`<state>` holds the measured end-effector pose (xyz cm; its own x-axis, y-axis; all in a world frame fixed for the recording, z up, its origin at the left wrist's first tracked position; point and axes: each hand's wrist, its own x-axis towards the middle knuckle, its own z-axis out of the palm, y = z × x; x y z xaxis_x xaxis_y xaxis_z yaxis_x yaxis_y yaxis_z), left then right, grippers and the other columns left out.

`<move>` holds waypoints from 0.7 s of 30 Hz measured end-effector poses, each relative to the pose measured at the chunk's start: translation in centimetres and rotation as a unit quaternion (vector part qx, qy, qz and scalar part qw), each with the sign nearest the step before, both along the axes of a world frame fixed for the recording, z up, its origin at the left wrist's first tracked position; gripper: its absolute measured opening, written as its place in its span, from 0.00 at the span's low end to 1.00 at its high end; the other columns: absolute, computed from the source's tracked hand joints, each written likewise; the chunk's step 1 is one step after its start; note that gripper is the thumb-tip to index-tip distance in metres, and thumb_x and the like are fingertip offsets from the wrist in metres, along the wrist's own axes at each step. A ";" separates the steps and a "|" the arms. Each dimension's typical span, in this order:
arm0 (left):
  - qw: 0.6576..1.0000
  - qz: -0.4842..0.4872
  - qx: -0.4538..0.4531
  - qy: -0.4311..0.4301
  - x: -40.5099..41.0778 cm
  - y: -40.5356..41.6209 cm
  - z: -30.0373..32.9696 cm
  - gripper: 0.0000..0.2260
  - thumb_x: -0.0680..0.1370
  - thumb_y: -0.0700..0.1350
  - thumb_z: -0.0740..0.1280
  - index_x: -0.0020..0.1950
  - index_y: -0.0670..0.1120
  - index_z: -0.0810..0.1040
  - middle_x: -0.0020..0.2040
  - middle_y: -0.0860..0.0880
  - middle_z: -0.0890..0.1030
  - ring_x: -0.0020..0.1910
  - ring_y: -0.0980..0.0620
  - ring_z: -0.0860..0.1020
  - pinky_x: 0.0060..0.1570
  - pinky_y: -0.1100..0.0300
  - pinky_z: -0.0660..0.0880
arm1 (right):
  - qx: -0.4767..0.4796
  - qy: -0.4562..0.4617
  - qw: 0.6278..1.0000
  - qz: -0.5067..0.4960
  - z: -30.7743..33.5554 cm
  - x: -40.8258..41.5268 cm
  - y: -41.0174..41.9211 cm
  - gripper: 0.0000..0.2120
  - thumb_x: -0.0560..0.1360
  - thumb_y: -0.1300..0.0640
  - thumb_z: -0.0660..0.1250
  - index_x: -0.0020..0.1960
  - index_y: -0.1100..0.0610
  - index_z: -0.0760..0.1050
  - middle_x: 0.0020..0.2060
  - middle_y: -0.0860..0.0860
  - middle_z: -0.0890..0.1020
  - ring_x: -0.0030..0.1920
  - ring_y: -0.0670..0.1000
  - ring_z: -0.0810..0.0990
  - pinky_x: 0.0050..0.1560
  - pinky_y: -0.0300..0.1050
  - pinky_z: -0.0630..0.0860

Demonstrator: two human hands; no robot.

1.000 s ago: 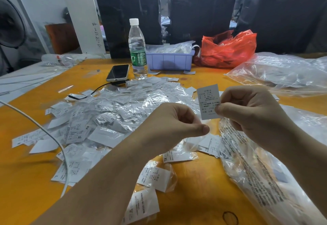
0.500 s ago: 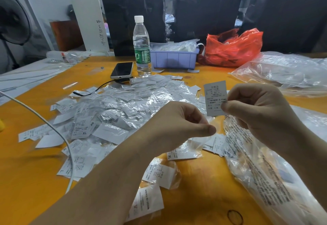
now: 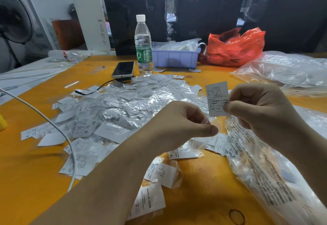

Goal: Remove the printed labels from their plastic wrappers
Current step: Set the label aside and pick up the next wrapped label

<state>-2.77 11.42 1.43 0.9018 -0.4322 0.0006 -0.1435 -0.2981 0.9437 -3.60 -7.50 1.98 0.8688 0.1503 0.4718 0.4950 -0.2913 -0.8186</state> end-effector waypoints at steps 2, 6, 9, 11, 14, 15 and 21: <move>1.000 0.003 0.004 -0.001 0.1 0.0 0.0 0.05 0.71 0.42 0.77 0.39 0.44 0.83 0.32 0.55 0.82 0.29 0.63 0.77 0.29 0.73 0.70 | 0.000 0.012 1.000 0.008 0.0 0.0 0.1 0.05 0.65 0.62 0.66 0.32 0.63 0.75 0.22 0.52 0.70 0.23 0.46 0.62 0.24 0.37 0.60; 1.000 0.011 0.012 0.000 0.2 0.0 -0.1 0.06 0.71 0.44 0.77 0.41 0.43 0.83 0.35 0.56 0.84 0.31 0.65 0.78 0.29 0.74 0.70 | 0.023 0.038 0.999 0.022 0.0 0.0 -0.1 0.06 0.65 0.62 0.67 0.30 0.62 0.74 0.23 0.57 0.67 0.22 0.48 0.60 0.24 0.39 0.57; 1.000 0.013 0.002 0.003 0.2 0.1 -0.1 0.06 0.72 0.43 0.76 0.42 0.42 0.84 0.38 0.55 0.85 0.31 0.65 0.78 0.29 0.74 0.70 | 0.025 0.063 0.997 0.037 0.1 0.1 -0.2 0.06 0.65 0.61 0.67 0.30 0.61 0.74 0.22 0.56 0.66 0.20 0.47 0.60 0.24 0.39 0.57; 1.000 0.012 -0.011 0.008 0.2 0.1 0.0 0.05 0.72 0.42 0.76 0.42 0.41 0.83 0.40 0.53 0.85 0.31 0.64 0.79 0.30 0.73 0.71 | 0.039 0.075 0.995 0.046 0.1 0.2 -0.3 0.07 0.65 0.61 0.67 0.30 0.61 0.74 0.20 0.53 0.65 0.19 0.46 0.60 0.24 0.38 0.58; 1.000 0.008 -0.019 0.012 0.1 0.1 0.0 0.05 0.72 0.42 0.76 0.40 0.41 0.82 0.40 0.52 0.85 0.30 0.64 0.78 0.30 0.73 0.71 | 0.076 0.093 0.991 0.063 0.2 0.3 -0.4 0.08 0.65 0.63 0.67 0.29 0.62 0.72 0.21 0.52 0.62 0.19 0.46 0.57 0.23 0.36 0.58; 1.000 0.008 -0.020 0.013 0.2 0.2 0.0 0.05 0.72 0.41 0.76 0.40 0.42 0.82 0.40 0.53 0.85 0.30 0.64 0.79 0.30 0.73 0.71 | 0.086 0.099 0.989 0.070 0.2 0.3 -0.3 0.08 0.65 0.63 0.67 0.29 0.62 0.72 0.21 0.52 0.61 0.20 0.46 0.56 0.23 0.36 0.58; 1.000 0.015 -0.015 0.010 0.2 0.2 0.0 0.06 0.72 0.43 0.76 0.41 0.40 0.82 0.39 0.53 0.85 0.30 0.64 0.78 0.30 0.72 0.71 | 0.092 0.110 0.987 0.076 0.3 0.1 -0.2 0.08 0.65 0.64 0.67 0.28 0.60 0.72 0.22 0.53 0.60 0.21 0.46 0.55 0.23 0.35 0.59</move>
